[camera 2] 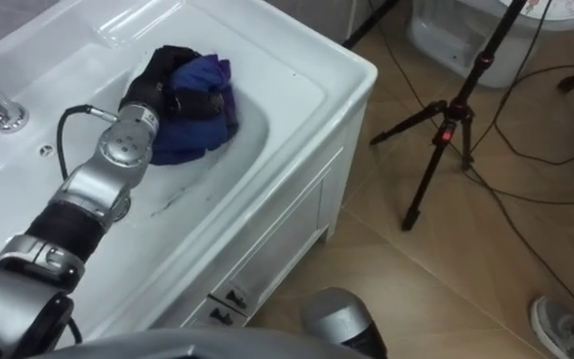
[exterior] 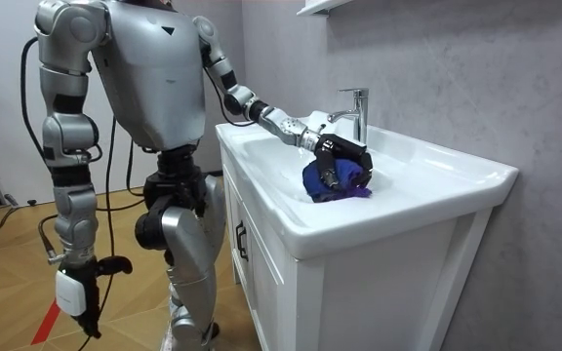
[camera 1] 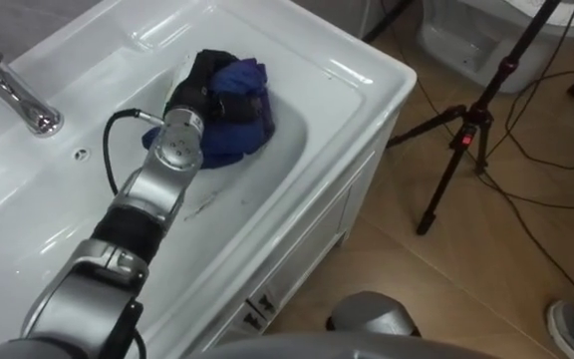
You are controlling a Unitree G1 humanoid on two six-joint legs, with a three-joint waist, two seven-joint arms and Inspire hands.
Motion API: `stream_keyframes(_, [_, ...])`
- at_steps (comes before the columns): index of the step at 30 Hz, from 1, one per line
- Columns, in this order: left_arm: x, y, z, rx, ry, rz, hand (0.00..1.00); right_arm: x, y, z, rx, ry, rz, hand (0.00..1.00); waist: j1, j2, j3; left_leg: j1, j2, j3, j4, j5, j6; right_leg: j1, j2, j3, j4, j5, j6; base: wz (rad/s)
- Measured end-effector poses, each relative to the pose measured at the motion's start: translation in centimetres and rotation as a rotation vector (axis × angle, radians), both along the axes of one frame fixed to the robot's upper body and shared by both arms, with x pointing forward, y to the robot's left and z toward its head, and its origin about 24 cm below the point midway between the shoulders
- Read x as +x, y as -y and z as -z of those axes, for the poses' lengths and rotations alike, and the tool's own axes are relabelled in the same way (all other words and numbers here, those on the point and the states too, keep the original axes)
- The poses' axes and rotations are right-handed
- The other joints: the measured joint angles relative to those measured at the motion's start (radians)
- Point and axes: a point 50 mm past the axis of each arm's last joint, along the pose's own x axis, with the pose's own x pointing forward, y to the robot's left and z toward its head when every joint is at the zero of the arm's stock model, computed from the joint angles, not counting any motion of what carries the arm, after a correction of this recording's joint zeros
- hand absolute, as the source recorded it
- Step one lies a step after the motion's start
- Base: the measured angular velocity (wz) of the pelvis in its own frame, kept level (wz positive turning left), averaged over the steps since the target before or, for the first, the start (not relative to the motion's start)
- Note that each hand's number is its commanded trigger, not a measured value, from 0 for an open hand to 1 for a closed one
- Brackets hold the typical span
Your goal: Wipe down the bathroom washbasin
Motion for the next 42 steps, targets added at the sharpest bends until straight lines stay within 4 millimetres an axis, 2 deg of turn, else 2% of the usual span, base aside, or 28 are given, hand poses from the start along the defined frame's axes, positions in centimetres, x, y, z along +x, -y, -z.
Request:
stream_keyframes(2, [-0.1, -0.2, 0.4, 0.018, -0.011, -0.017, 1.0, -0.5, 0.1, -0.1, -0.009, -0.015, 0.006, 0.0, 0.005, 0.002, -0.0009, 0.004, 0.004, 0.002, 0.001, -0.002, -0.003, 0.003, 0.006, 0.003, 0.001, 0.001, -0.003, -0.09])
stream_keyframes(3, [-0.2, -0.4, 0.7, 0.043, -0.019, -0.018, 1.0, -0.9, 0.1, -0.1, -0.014, -0.024, 0.004, 0.0, 0.013, -0.002, 0.0012, 0.006, 0.006, 0.006, 0.0, -0.002, -0.005, 0.003, 0.009, 0.005, 0.002, 0.001, -0.004, -0.07])
stream_keyframes(5, [-0.5, -0.9, 1.3, 0.084, -0.045, -0.028, 1.0, -1.2, 0.3, -0.2, -0.022, -0.032, 0.0, 0.0, 0.016, 0.004, -0.004, 0.006, 0.01, 0.017, 0.001, -0.004, -0.008, 0.001, 0.014, 0.01, 0.001, 0.002, -0.006, -0.13])
stream_keyframes(7, [-0.8, -1.5, 2.1, 0.111, -0.078, -0.045, 1.0, -1.3, 0.3, -0.2, -0.023, -0.041, 0.001, 0.0, 0.019, 0.005, -0.0056, 0.007, 0.013, 0.023, 0.001, -0.005, -0.011, 0.0, 0.018, 0.016, -0.001, 0.002, -0.007, -0.12])
stream_keyframes(10, [-1.3, -2.2, 3.1, 0.141, -0.124, -0.066, 1.0, -1.7, 0.3, -0.3, -0.022, -0.046, 0.007, 0.0, 0.037, 0.008, -0.0115, 0.01, 0.015, 0.028, 0.0, -0.007, -0.013, 0.001, 0.023, 0.023, -0.004, 0.003, -0.009, -0.08])
stream_keyframes(12, [-1.8, -2.8, 4.0, 0.163, -0.168, -0.083, 1.0, -1.7, 0.3, -0.3, -0.014, -0.045, 0.012, 0.0, 0.047, -0.002, -0.0115, 0.012, 0.015, 0.028, 0.001, -0.006, -0.013, 0.002, 0.023, 0.025, -0.004, 0.003, -0.009, 0.0])
stream_keyframes(13, [-2.0, -2.9, 4.3, 0.172, -0.177, -0.088, 1.0, -1.7, 0.3, -0.3, -0.012, -0.044, 0.011, 0.0, 0.05, -0.002, -0.0149, 0.012, 0.015, 0.028, 0.001, -0.006, -0.013, 0.003, 0.023, 0.026, -0.004, 0.003, -0.009, 0.0])
stream_keyframes(18, [-3.2, -3.9, 5.4, 0.172, -0.211, -0.148, 1.0, -0.9, 0.2, -0.3, -0.001, -0.01, 0.004, 0.0, 0.069, -0.036, -0.0175, 0.012, 0.015, 0.025, 0.01, -0.007, -0.013, 0.007, 0.02, 0.025, -0.005, 0.003, -0.009, 0.01])
stream_keyframes(21, [-3.4, -4.0, 5.6, 0.163, -0.218, -0.168, 1.0, -0.3, 0.2, -0.3, -0.002, 0.011, -0.005, 0.0, 0.068, -0.039, -0.0195, 0.012, 0.015, 0.024, 0.007, -0.007, -0.013, 0.007, 0.02, 0.026, -0.004, 0.003, -0.009, 0.0])
stream_keyframes(24, [-3.6, -3.8, 5.9, 0.154, -0.228, -0.186, 1.0, -0.3, 0.2, -0.3, -0.005, 0.012, -0.007, 0.0, 0.067, -0.031, -0.0223, 0.012, 0.016, 0.023, 0.005, -0.007, -0.013, 0.007, 0.021, 0.026, -0.003, 0.003, -0.009, 0.0])
stream_keyframes(37, [-4.7, -3.4, 7.0, 0.146, -0.255, -0.178, 1.0, -0.1, 0.3, -0.3, -0.006, 0.02, -0.017, 0.0, 0.067, -0.022, -0.0159, 0.023, 0.016, 0.018, -0.001, -0.008, -0.013, 0.02, 0.021, 0.026, -0.004, 0.004, -0.01, 0.0])
stream_keyframes(42, [-5.3, -3.6, 7.4, 0.219, -0.252, -0.13, 1.0, -0.1, 0.5, -0.3, 0.002, 0.015, -0.031, 0.0, 0.069, -0.019, -0.0149, 0.03, 0.017, 0.008, -0.003, -0.008, -0.014, 0.032, 0.021, 0.012, -0.008, 0.004, -0.01, 0.05])
